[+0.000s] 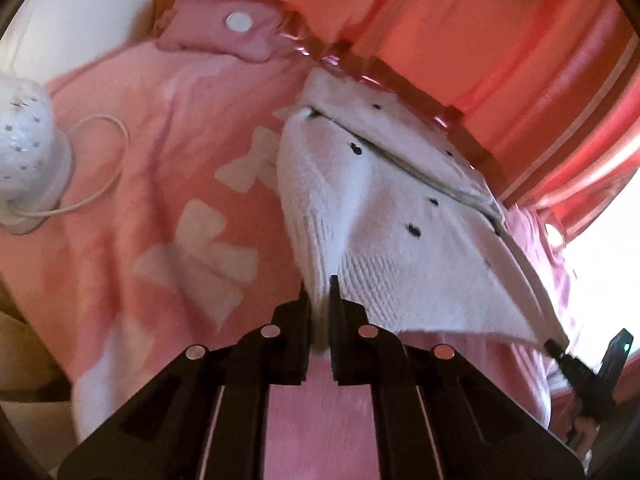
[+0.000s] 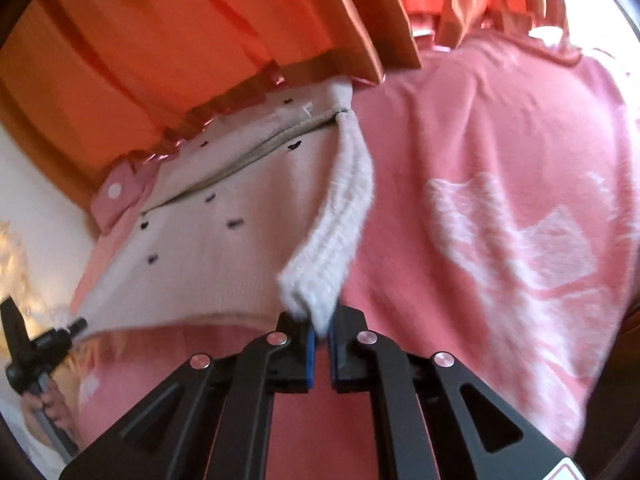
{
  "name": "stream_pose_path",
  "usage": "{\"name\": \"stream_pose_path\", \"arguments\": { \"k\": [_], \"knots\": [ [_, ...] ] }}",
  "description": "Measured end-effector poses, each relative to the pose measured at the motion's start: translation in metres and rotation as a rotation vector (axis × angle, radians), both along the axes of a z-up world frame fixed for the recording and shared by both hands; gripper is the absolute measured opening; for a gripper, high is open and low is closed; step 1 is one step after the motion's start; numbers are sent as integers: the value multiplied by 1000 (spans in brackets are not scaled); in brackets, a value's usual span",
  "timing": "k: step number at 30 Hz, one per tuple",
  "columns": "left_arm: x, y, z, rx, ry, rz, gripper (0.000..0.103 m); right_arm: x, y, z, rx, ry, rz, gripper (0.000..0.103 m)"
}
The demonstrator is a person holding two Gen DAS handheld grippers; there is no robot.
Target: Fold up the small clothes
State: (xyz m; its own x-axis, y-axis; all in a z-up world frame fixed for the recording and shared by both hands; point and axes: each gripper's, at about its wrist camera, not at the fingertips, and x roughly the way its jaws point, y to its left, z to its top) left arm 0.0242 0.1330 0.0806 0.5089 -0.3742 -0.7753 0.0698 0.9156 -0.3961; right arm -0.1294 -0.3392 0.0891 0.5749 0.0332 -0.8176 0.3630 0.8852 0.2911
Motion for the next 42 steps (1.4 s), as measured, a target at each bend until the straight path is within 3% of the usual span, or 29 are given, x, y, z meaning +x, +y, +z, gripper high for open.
{"name": "stream_pose_path", "arguments": {
  "k": [8,10,12,16,19,21,24,28,33,37,40,41,42],
  "knots": [
    [-118,8,-8,24,70,-85,6,-107,19,6,0,132,98,4],
    [-135,11,4,-8,78,-75,6,-122,19,26,-9,120,109,4],
    [-135,14,30,-37,32,-64,6,-127,14,56,-6,42,98,2],
    [-89,2,85,-21,-158,-80,6,-84,-21,109,-16,-212,46,2],
    [-20,-25,107,34,-308,-61,6,-19,-39,114,-66,-321,3,2],
    [37,-42,101,17,-321,-26,6,30,-54,99,-27,-343,-40,2],
    [103,-71,79,30,-315,26,6,101,-72,63,-3,-326,-121,2],
    [186,-104,17,86,-228,78,6,179,-89,7,28,-241,-198,2],
    [235,-111,-46,112,-134,115,6,240,-90,-48,17,-128,-205,2],
    [246,-112,-58,127,-105,107,7,258,-84,-68,-20,-54,-181,3],
    [248,-107,-61,60,-84,121,12,256,-88,-64,-12,-77,-205,11],
    [248,-103,-59,18,-85,121,18,251,-90,-55,-12,-107,-220,20],
    [246,-97,-55,-23,-92,127,35,244,-93,-43,-11,-157,-246,37]
  ]
}}
